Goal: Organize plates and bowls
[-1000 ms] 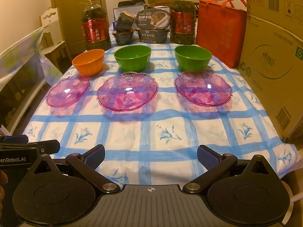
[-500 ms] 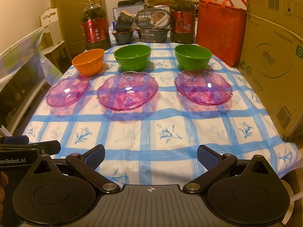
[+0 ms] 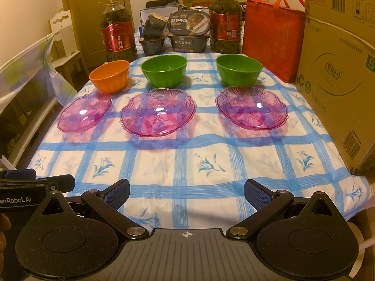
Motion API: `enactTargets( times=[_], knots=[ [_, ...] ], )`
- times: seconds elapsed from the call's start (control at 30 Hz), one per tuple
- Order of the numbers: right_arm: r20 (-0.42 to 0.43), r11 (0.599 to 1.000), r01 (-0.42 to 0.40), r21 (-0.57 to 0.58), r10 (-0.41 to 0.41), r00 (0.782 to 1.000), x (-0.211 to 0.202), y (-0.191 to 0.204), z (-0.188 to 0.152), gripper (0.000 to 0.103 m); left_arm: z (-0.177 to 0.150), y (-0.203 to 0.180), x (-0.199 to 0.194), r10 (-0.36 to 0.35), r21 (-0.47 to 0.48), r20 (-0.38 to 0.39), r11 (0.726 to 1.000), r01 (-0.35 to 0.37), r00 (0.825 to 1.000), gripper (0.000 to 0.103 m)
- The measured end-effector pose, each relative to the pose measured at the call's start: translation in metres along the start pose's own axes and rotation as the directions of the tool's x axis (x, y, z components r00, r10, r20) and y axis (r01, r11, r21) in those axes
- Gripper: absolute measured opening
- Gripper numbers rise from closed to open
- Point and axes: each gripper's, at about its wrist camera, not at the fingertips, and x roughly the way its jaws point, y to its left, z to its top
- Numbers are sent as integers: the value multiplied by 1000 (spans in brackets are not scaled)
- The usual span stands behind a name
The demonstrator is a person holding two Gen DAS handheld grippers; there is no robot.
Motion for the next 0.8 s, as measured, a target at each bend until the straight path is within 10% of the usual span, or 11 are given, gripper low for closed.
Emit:
enactTargets(
  times=[0.8],
  knots=[
    [-3, 1000, -3, 4, 3, 1000, 1, 0, -1, 103, -1, 1, 0, -2, -2, -1, 1000, 2, 1000, 97]
  ],
)
